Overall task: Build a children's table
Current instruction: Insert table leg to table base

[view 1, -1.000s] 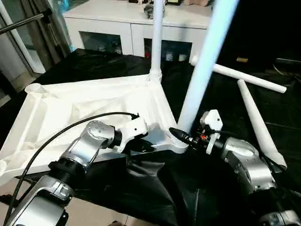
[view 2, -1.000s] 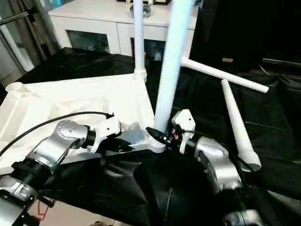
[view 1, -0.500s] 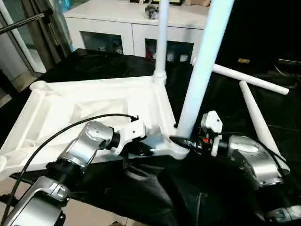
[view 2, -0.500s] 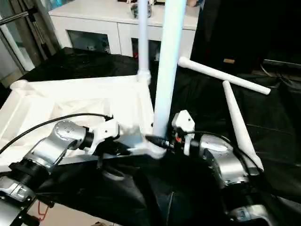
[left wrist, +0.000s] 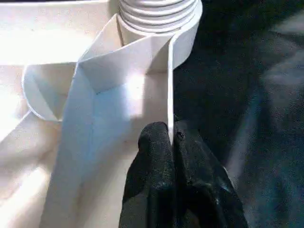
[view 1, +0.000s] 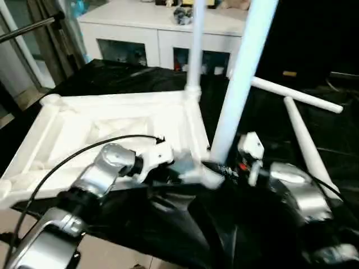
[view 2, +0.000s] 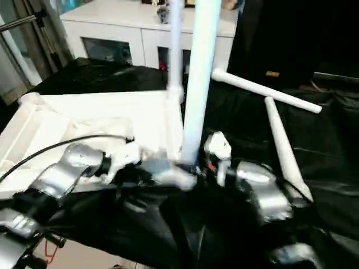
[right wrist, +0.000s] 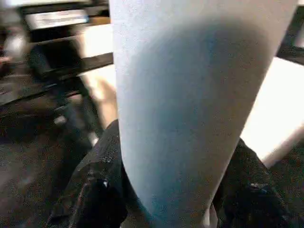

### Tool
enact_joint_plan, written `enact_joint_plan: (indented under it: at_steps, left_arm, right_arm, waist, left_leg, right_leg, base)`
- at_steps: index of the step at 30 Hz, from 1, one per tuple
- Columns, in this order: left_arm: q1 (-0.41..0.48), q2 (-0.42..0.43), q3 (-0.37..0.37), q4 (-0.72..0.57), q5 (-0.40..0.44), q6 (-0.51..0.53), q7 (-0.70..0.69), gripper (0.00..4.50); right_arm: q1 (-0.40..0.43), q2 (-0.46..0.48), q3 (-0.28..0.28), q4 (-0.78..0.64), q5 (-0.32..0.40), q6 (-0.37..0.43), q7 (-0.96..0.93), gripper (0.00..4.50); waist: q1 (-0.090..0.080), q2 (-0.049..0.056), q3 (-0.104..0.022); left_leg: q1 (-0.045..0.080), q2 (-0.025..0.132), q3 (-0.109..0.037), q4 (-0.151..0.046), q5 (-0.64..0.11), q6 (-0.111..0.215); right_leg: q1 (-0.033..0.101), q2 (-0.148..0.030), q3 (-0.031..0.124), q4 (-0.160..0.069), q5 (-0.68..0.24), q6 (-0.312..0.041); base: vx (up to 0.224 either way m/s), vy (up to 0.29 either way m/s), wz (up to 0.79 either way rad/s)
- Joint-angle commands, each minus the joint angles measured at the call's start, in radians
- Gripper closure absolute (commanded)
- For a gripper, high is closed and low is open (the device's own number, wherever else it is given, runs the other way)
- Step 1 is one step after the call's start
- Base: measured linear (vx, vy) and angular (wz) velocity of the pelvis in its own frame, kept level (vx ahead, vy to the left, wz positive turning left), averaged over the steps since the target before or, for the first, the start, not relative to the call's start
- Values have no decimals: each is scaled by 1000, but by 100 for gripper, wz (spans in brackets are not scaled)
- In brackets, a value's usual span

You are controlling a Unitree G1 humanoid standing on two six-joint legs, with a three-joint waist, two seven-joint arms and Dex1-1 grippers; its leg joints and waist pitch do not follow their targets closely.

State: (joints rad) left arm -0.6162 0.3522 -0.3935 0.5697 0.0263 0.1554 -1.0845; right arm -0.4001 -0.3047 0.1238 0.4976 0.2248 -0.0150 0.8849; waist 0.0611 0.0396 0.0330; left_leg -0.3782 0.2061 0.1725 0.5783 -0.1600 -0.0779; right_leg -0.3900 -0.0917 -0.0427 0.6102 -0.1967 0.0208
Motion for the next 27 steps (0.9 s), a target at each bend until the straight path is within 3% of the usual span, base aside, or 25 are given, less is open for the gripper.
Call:
enact_joint_plan:
  at_steps: [1,3,5,6,8,10,15,17,22,23,25,26,27]
  left_arm:
    - [-102,-79,95,41,10,67,230,450]
    - [-131,-128,107,78,20,110,318,450]
    - [-138,-145,109,89,23,119,343,450]
    - [-153,-194,101,113,33,127,397,450]
    - [-158,-231,87,126,42,129,424,450]
    - [-156,-251,78,131,49,129,437,450]
    - [-162,-269,78,151,54,135,444,450]
    - [-166,-270,78,162,56,136,452,450]
    - [-173,-272,81,176,62,130,461,450]
    - [-173,-272,81,177,62,130,461,450]
    - [-173,-274,83,178,63,128,456,450]
    - [-172,-274,84,178,63,128,454,450]
    - [-171,-274,86,178,63,126,449,450]
  right_arm:
    - [-1,56,-17,192,-80,59,-225,258]
    - [-33,101,-35,241,-77,93,-318,258]
    - [-45,116,-37,261,-78,107,-343,258]
    - [-82,156,-41,318,-82,133,-420,258]
    - [-105,188,-45,351,-71,177,-457,258]
    - [-115,204,-38,368,-78,193,-459,258]
    - [-130,224,-36,402,-98,205,-439,258]
    - [-138,230,-41,416,-98,201,-440,258]
    - [-150,235,-51,417,-89,219,-431,258]
    - [-151,235,-51,413,-86,224,-423,258]
    - [-152,233,-51,403,-89,221,-416,258]
    - [-152,233,-52,401,-92,217,-420,223]
    - [-154,233,-56,399,-92,218,-417,223]
  waist:
    - [-3,0,-38]
    - [-8,0,-38]
    - [-8,-4,-37]
    - [-5,-1,-38]
    - [-9,0,-37]
    - [-9,1,-35]
    - [-15,4,-30]
    - [-18,7,-34]
    - [-19,8,-35]
    - [-19,12,-33]
    - [-20,10,-32]
    - [-19,9,-32]
    - [-19,9,-32]
  left_leg:
    - [24,9,-9,-80,-465,-38]
    - [31,7,-11,-78,-486,-45]
    - [25,5,-13,-79,-476,-37]
    - [25,6,-13,-81,-476,-29]
    - [26,6,-11,-82,-485,-25]
    - [28,5,-13,-84,-506,-24]
    - [45,4,-19,-88,-587,-25]
    - [39,7,-23,-96,-587,-24]
    - [46,8,-20,-98,-606,-23]
    - [47,8,-19,-98,-609,-23]
    - [48,7,-19,-97,-615,-21]
    - [49,7,-18,-97,-615,-21]
    - [50,7,-19,-97,-615,-21]
  right_leg:
    - [17,-42,19,-102,-481,-169]
    - [12,-42,15,-112,-529,-154]
    - [15,-42,14,-116,-527,-145]
    - [15,-40,14,-119,-510,-142]
    - [13,-37,12,-120,-482,-155]
    - [14,-37,8,-123,-500,-145]
    - [8,-37,-4,-144,-580,-109]
    - [16,-39,-8,-142,-533,-115]
    - [13,-41,-11,-145,-491,-135]
    - [12,-41,-10,-145,-491,-137]
    - [10,-42,-11,-149,-512,-132]
    - [9,-42,-11,-150,-521,-128]
    - [8,-42,-11,-151,-524,-127]
  base:
    - [0,0,0]
    - [-56,6,-3]
    - [-28,4,-2]
    - [0,0,0]
    - [0,0,0]
    - [0,0,0]
    - [0,0,0]
    - [0,0,0]
    - [0,0,0]
    - [0,0,0]
    - [0,0,0]
    - [0,0,0]
    - [0,0,0]
